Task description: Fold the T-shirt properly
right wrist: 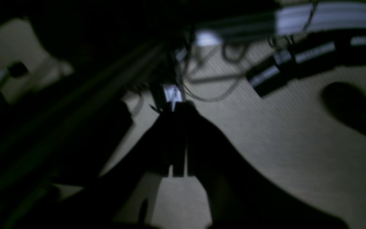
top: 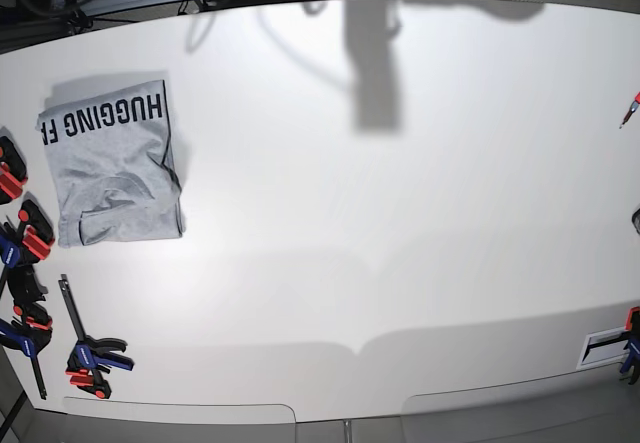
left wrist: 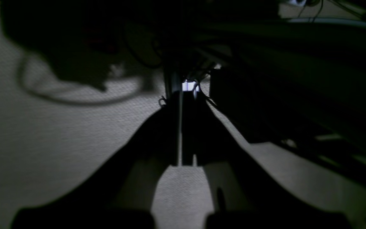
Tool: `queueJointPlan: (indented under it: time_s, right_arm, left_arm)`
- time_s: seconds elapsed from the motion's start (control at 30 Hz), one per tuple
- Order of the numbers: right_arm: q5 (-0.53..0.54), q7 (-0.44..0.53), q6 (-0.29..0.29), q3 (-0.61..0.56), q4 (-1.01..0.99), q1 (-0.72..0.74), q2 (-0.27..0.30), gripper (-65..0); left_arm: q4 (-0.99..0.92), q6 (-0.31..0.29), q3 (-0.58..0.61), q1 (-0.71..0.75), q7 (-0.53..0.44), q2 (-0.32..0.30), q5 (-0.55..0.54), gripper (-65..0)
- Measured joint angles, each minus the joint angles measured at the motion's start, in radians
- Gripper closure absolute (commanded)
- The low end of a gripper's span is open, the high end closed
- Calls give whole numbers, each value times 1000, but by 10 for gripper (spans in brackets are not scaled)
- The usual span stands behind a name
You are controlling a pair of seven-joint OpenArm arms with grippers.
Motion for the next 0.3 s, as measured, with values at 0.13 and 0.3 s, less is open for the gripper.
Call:
queueJointPlan:
  time_s: [0.13, 0.3]
  right_arm:
    - [0, -9, 1, 0, 3, 5, -24, 0]
    - [0, -23, 3, 0, 13, 3, -21, 0]
  left_arm:
    - [-1, 5, 0, 0, 0, 10, 0, 0]
    - [5, 4, 0, 0, -23, 19, 0, 0]
